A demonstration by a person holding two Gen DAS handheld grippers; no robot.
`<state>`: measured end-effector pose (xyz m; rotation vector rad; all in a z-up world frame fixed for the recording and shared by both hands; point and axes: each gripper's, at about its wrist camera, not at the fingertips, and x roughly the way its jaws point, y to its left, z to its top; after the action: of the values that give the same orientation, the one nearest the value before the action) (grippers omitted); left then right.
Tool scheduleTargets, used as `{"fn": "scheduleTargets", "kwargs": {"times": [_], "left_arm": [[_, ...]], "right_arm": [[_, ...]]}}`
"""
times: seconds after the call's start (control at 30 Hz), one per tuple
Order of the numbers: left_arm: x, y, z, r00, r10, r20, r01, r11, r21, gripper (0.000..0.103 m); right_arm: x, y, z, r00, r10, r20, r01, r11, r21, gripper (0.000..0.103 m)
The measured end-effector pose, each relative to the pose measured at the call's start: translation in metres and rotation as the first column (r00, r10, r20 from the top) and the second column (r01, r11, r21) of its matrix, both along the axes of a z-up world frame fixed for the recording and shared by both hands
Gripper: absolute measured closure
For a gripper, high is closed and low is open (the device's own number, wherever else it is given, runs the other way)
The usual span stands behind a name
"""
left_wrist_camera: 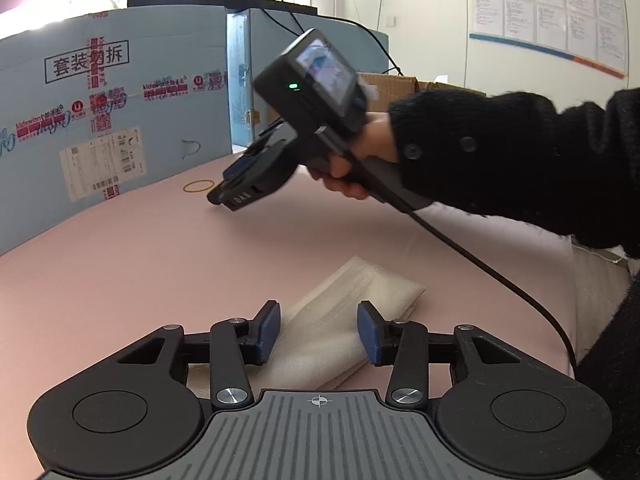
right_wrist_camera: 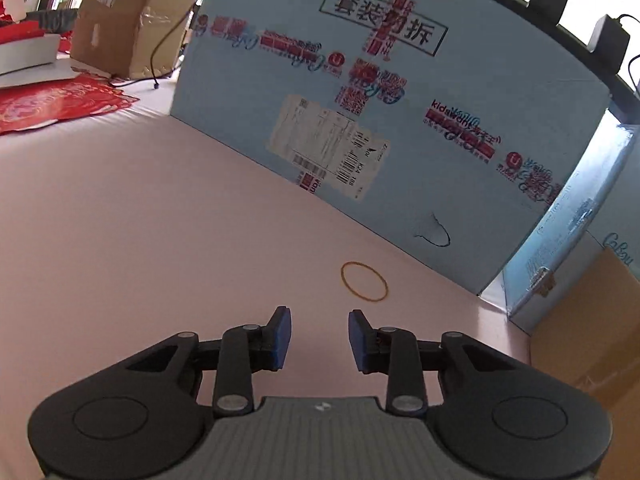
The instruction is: Fold shopping bag
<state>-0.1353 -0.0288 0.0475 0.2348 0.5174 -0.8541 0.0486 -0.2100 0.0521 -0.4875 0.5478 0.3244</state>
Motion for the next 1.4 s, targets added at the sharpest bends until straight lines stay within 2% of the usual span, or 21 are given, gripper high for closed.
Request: {"fn": "scheduleTargets", "kwargs": {"times": [0.1, 0.23, 0.3, 0.4, 0.47, 0.57, 0.6, 0.67, 0.8, 1.03, 1.13, 1.3, 1.4], "left_arm": [[0.004, 0.002, 0.000, 1.000, -0.013, -0.025, 0.013, 1.000, -0.020, 0.055], [0.007, 0.005, -0.001, 0.999, -0.020, -0.047, 0.018, 0.999, -0.039, 0.053], [0.007, 0.005, -0.001, 0.998, -0.023, -0.053, 0.020, 0.999, -0.044, 0.051], [0.007, 0.005, 0.000, 0.998, -0.027, -0.056, 0.024, 0.999, -0.047, 0.050], [0.008, 0.004, 0.000, 0.998, -0.026, -0.057, 0.024, 0.999, -0.046, 0.050], [0.009, 0.003, 0.001, 0.998, -0.025, -0.058, 0.022, 0.999, -0.045, 0.049], [0.009, 0.003, 0.001, 0.998, -0.024, -0.057, 0.021, 0.999, -0.044, 0.049], [0.008, 0.003, 0.001, 0.998, -0.023, -0.055, 0.020, 0.999, -0.040, 0.049], [0.008, 0.002, 0.000, 0.999, -0.019, -0.046, 0.018, 0.999, -0.030, 0.048], [0.006, 0.001, -0.001, 1.000, -0.007, -0.031, 0.006, 1.000, -0.009, 0.043], [0.004, 0.000, -0.002, 1.000, -0.001, -0.022, 0.001, 1.000, 0.002, 0.040], [0.004, -0.002, -0.002, 1.000, 0.015, -0.004, -0.015, 1.000, 0.024, 0.034], [0.001, -0.004, -0.001, 0.999, 0.030, 0.025, -0.032, 0.998, 0.048, 0.030]], "right_arm": [[0.037, -0.008, 0.002, 1.000, 0.002, -0.017, -0.001, 0.998, 0.070, 0.075], [0.060, -0.006, -0.003, 0.992, 0.087, -0.091, -0.082, 0.995, 0.057, 0.076], [0.075, -0.013, 0.002, 0.983, 0.067, -0.171, -0.044, 0.990, 0.131, 0.076], [0.093, -0.032, 0.008, 0.955, 0.045, -0.293, 0.038, 0.961, 0.272, 0.076], [0.100, -0.041, 0.010, 0.938, 0.029, -0.345, 0.088, 0.943, 0.320, 0.086], [0.094, -0.047, 0.012, 0.933, 0.026, -0.360, 0.102, 0.937, 0.333, 0.101], [0.089, -0.048, 0.012, 0.933, 0.033, -0.359, 0.096, 0.938, 0.334, 0.102], [0.076, -0.050, 0.014, 0.937, 0.030, -0.347, 0.093, 0.939, 0.331, 0.102], [0.020, -0.064, 0.024, 0.955, 0.036, -0.296, 0.084, 0.920, 0.382, 0.102], [-0.119, -0.095, 0.040, 0.978, -0.009, -0.208, 0.104, 0.888, 0.449, 0.102], [-0.181, -0.096, 0.045, 0.982, -0.064, -0.176, 0.133, 0.902, 0.410, 0.102], [-0.215, -0.078, 0.032, 0.973, -0.018, -0.232, 0.110, 0.914, 0.392, 0.101], [-0.220, -0.070, 0.020, 0.965, 0.011, -0.263, 0.105, 0.900, 0.422, 0.094]]}}
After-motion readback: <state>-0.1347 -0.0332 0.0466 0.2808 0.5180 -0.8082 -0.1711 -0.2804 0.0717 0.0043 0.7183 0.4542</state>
